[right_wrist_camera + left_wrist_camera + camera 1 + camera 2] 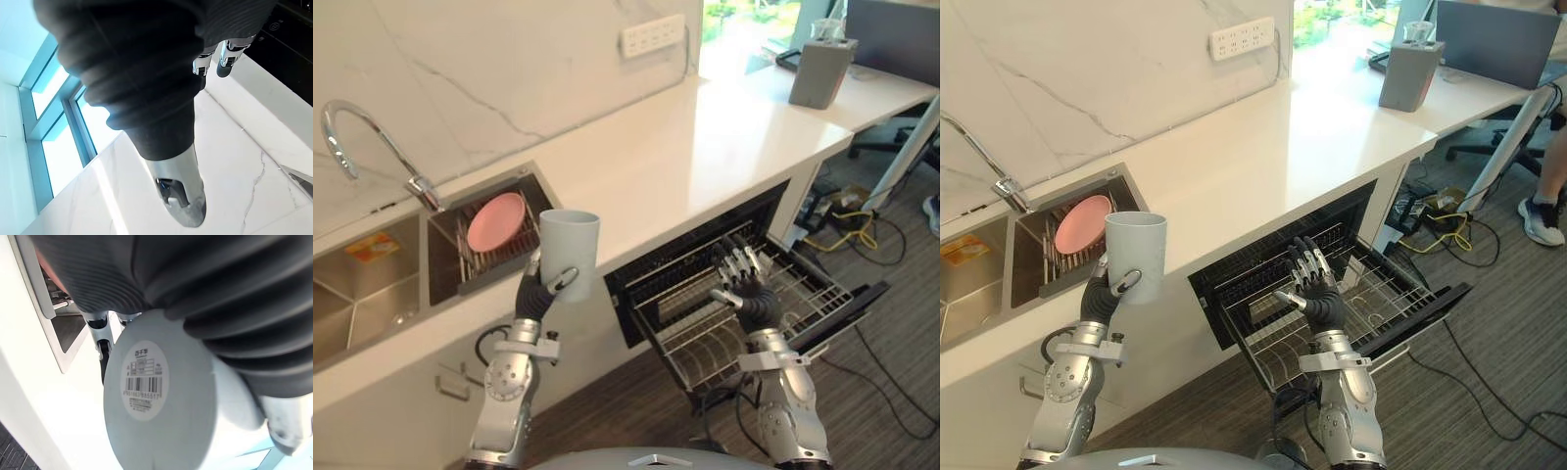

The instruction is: Walk over to the sink, pick up the cup, carry it to the dishwasher, place the cup inside the dishwasher, then close the dishwasher door

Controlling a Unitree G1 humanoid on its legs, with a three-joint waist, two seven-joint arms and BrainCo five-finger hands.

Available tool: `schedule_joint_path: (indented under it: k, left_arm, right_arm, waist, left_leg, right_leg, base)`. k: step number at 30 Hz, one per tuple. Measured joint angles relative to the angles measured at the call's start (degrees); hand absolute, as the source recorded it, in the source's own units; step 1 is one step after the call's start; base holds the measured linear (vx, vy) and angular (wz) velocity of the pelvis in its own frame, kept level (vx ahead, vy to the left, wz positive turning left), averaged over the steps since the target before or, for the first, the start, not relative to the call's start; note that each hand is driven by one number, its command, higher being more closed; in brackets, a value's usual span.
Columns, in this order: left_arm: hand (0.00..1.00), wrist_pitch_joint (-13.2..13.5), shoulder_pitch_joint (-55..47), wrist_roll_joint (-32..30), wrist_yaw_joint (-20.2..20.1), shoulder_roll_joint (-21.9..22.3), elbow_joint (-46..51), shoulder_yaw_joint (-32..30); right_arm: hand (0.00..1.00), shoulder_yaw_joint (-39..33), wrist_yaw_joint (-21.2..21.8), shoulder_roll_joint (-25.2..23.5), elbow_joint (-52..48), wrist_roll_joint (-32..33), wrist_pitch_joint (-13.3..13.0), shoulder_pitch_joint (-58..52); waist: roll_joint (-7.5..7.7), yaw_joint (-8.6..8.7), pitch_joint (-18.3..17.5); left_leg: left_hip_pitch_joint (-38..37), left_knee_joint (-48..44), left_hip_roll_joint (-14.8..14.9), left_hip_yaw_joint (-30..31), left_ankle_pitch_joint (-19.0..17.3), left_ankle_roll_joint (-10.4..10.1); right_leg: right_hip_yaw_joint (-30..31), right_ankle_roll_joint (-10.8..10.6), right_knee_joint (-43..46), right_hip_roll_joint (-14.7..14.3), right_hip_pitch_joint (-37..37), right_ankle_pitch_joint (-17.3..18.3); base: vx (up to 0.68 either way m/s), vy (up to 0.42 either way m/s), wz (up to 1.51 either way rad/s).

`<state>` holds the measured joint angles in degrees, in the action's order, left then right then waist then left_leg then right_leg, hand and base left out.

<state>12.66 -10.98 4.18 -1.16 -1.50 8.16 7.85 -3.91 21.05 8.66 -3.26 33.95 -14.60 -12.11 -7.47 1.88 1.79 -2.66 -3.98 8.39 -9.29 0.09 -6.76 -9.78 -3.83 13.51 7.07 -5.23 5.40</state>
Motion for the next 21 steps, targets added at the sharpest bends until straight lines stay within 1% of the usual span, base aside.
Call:
schedule_joint_path:
  k: [1, 2, 3, 5, 7, 8, 10, 11, 12, 13, 14, 15, 16, 17, 18, 19, 20, 21]
  left_arm:
    - [1.0, -0.2, 1.0, 0.0, -0.2, -0.5, 0.0, -0.1]
    - [1.0, -0.2, 1.5, 0.1, -0.6, -0.8, 0.0, -0.2]
    - [1.0, -0.2, 2.6, 0.2, -2.0, -2.0, -0.1, -0.2]
    - [1.0, -0.2, 2.6, 0.2, -2.2, -3.0, -0.1, -0.2]
    - [1.0, 0.4, 3.4, 1.0, -2.1, -3.2, 0.0, -0.3]
    - [1.0, 1.1, 4.0, 1.8, -2.0, -3.0, 0.0, -0.3]
    - [1.0, 1.6, 5.6, 2.5, -0.9, -2.9, 0.0, -0.5]
    - [1.0, 1.8, 6.5, 2.7, 0.1, -2.6, 0.0, -0.7]
    - [1.0, 1.9, 6.9, 2.9, 0.7, -2.4, 0.0, -0.9]
    - [1.0, 2.5, 7.5, 2.9, 2.3, -2.3, 0.0, -1.3]
    - [1.0, 2.6, 8.8, 2.7, 3.7, -2.4, 0.0, -1.6]
    - [1.0, 2.7, 9.6, 2.4, 4.4, -2.6, 0.0, -1.8]
    - [1.0, 2.8, 11.1, 2.0, 5.7, -2.5, 0.0, -1.8]
    - [1.0, 3.1, 12.6, 0.3, 7.0, -2.0, 0.0, -1.6]
    - [1.0, 3.3, 13.3, -0.7, 7.7, -1.6, 0.0, -1.5]
    - [1.0, 3.6, 14.8, -2.8, 8.9, -1.2, 0.0, -1.3]
    - [1.0, 3.6, 16.3, -5.9, 10.6, -1.2, -0.1, -1.0]
    - [1.0, 3.7, 17.0, -7.6, 11.4, -1.2, -0.3, -0.9]
  right_arm:
    - [0.0, -0.6, 0.1, -1.7, -0.1, 0.0, 0.0, -0.5]
    - [0.0, -0.8, 0.1, -2.5, -0.1, 0.0, 0.0, -0.5]
    - [0.0, -0.9, 0.3, -4.4, -0.2, 0.1, -0.1, -0.6]
    - [0.0, -1.2, 1.1, -5.2, -0.4, 0.4, -0.1, -0.6]
    - [0.0, -2.3, 2.5, -6.0, -1.6, 1.2, -0.1, -0.5]
    - [0.0, -2.5, 2.7, -6.0, -2.4, 2.0, -0.1, -0.4]
    - [0.0, -3.2, 3.6, -6.1, -3.2, 2.9, 0.0, -0.1]
    - [0.0, -3.2, 3.7, -6.1, -3.6, 2.9, 1.1, 0.5]
    - [0.0, -3.2, 3.7, -6.1, -4.3, 2.9, 1.7, 1.0]
    - [0.0, -3.0, 3.9, -6.3, -5.9, 2.9, 2.7, 2.4]
    - [0.0, -3.0, 3.9, -7.0, -7.7, 3.0, 3.7, 3.7]
    - [0.0, -3.0, 3.9, -7.3, -8.6, 3.6, 4.0, 4.2]
    - [0.0, -3.1, 3.8, -7.4, -10.5, 4.8, 4.9, 4.7]
    - [0.0, -3.3, 3.7, -7.1, -11.8, 6.0, 6.1, 5.3]
    - [0.0, -3.3, 3.7, -6.9, -11.8, 6.8, 6.7, 5.9]
    - [0.0, -3.5, 3.4, -6.6, -11.8, 7.8, 8.1, 6.8]
    - [0.0, -3.4, 3.3, -5.9, -11.8, 8.6, 10.5, 7.3]
    - [0.0, -3.3, 3.3, -5.6, -11.8, 8.6, 11.8, 7.4]
  waist:
    - [1.21, 0.08, -0.5]
    - [2.05, 0.15, -0.3]
    - [4.75, 0.06, 0.5]
    - [5.72, 0.11, 0.9]
    - [5.92, 0.2, 1.0]
    - [5.85, 0.17, 1.0]
    - [5.67, 0.59, 1.1]
    - [5.79, 0.67, 1.2]
    - [5.67, 0.48, 1.2]
    - [5.52, 0.05, 1.2]
    - [5.93, -0.04, 1.5]
    - [6.29, 0.03, 1.7]
    - [6.71, 0.57, 1.8]
    - [6.7, 0.91, 1.8]
    - [6.64, 1.28, 1.8]
    - [6.47, 1.59, 1.8]
    - [6.33, 1.57, 1.9]
    - [6.27, 1.52, 1.9]
  left_leg:
    - [-0.4, 2.3, -1.4, -0.1, 0.0, 0.0]
    - [-0.5, 3.1, -2.0, -0.1, 0.0, 0.0]
    - [-0.6, 3.5, -3.7, -0.1, 0.2, 0.3]
    - [-1.9, 3.7, -4.4, -0.4, 0.0, 0.5]
    - [-4.1, 4.1, -5.1, -1.8, -1.6, 2.8]
    - [-4.3, 4.2, -5.4, -2.5, -2.1, 3.2]
    - [-4.4, 4.2, -5.4, -4.3, -3.3, 4.0]
    - [-4.7, 4.1, -5.3, -5.9, -3.5, 4.0]
    - [-4.9, 4.0, -5.1, -7.0, -3.7, 3.9]
    - [-5.2, 3.8, -4.4, -9.2, -4.0, 3.7]
    - [-5.1, 2.8, -3.9, -11.1, -4.7, 3.4]
    - [-5.1, 2.5, -3.7, -11.6, -4.9, 3.3]
    - [-5.2, 2.2, -3.6, -12.4, -5.1, 3.0]
    - [-5.3, 2.1, -3.2, -13.0, -5.2, 2.8]
    - [-5.4, 2.1, -3.1, -13.2, -5.2, 2.6]
    - [-5.6, 2.1, -2.7, -13.8, -5.2, 2.3]
    - [-5.8, 2.2, -2.2, -14.6, -5.3, 2.0]
    - [-6.0, 2.2, -1.9, -15.0, -5.3, 1.8]
  right_leg:
    - [-0.2, -1.0, -0.1, 1.3, -0.6, -0.4]
    - [-0.4, -1.5, -0.4, 1.9, -0.6, -0.6]
    - [-0.5, -2.6, -1.6, 3.5, -0.1, -1.6]
    - [-0.5, -3.0, -2.9, 4.0, 1.4, -2.5]
    - [-0.4, -3.4, -4.8, 4.5, 3.4, -3.2]
    - [-0.1, -3.9, -5.3, 4.7, 3.2, -3.6]
    - [0.2, -4.0, -6.4, 4.6, 3.0, -4.6]
    - [-0.6, -3.0, -7.8, 4.7, 3.0, -4.8]
    - [-2.0, -2.5, -8.5, 4.8, 3.0, -5.0]
    - [-4.6, -0.9, -9.9, 5.0, 3.0, -6.0]
    - [-5.7, -0.2, -10.9, 5.0, 3.1, -8.2]
    - [-6.1, -0.4, -11.3, 5.0, 3.1, -9.4]
    - [-6.7, -1.1, -12.0, 5.0, 3.1, -10.8]
    - [-6.6, -1.5, -12.7, 4.5, 3.3, -11.5]
    - [-6.6, -1.7, -13.0, 4.3, 3.3, -11.7]
    - [-6.3, -1.7, -13.4, 3.7, 3.3, -12.1]
    - [-5.7, -1.9, -14.0, 3.0, 3.4, -12.9]
    - [-5.4, -1.8, -14.4, 2.6, 3.4, -13.1]
  base:
    - [0.21, 0.271, 0.12]
    - [0.16, 0.263, 0.11]
    - [0.07, 0.18, 0.06]
    - [0.06, 0.17, -0.04]
    - [0.0, 0.128, -0.27]
    - [-0.02, 0.105, -0.3]
    - [-0.07, 0.083, -0.37]
    - [-0.08, 0.069, -0.56]
    - [-0.07, 0.068, -0.94]
    - [-0.03, 0.05, -1.1]
    - [-0.02, 0.035, -1.02]
    - [-0.03, -0.009, -0.65]
    - [-0.03, -0.03, -0.38]
    - [-0.03, -0.036, -0.29]
    - [-0.01, -0.04, -0.24]
    - [0.0, -0.046, -0.26]
    - [0.0, -0.048, -0.3]
    - [-0.01, -0.06, -0.37]
